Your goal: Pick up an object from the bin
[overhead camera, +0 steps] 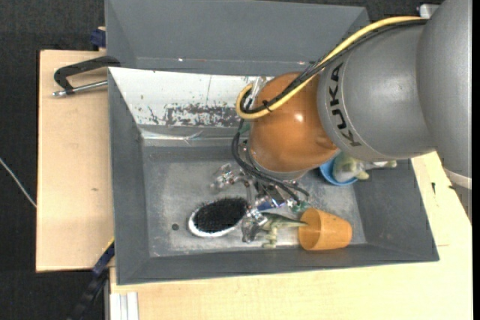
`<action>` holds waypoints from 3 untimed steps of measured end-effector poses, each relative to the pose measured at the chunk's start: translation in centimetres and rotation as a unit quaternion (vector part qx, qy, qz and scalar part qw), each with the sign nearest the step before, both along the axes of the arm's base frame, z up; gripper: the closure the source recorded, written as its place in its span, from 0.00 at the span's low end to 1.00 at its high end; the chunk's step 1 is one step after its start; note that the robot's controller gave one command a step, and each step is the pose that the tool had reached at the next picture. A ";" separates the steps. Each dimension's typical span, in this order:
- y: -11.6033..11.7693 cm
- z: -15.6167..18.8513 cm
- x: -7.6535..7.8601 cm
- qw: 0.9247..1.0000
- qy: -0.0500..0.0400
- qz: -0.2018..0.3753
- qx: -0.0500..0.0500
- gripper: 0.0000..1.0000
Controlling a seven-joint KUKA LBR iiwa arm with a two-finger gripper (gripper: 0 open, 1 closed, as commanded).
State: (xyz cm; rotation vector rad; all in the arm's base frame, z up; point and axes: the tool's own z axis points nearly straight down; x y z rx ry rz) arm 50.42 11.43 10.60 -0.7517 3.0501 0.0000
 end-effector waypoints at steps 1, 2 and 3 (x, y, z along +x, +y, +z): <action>-2.4 -3.4 0.4 0.995 -0.002 0.096 0.001 0.00; -2.5 -3.4 -0.3 1.000 -0.003 0.014 0.002 0.00; -2.6 -3.3 -0.2 1.000 -0.006 0.013 0.002 1.00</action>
Offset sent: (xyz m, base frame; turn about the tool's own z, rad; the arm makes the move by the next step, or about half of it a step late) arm 0.0023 -0.0260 -0.0360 -0.1927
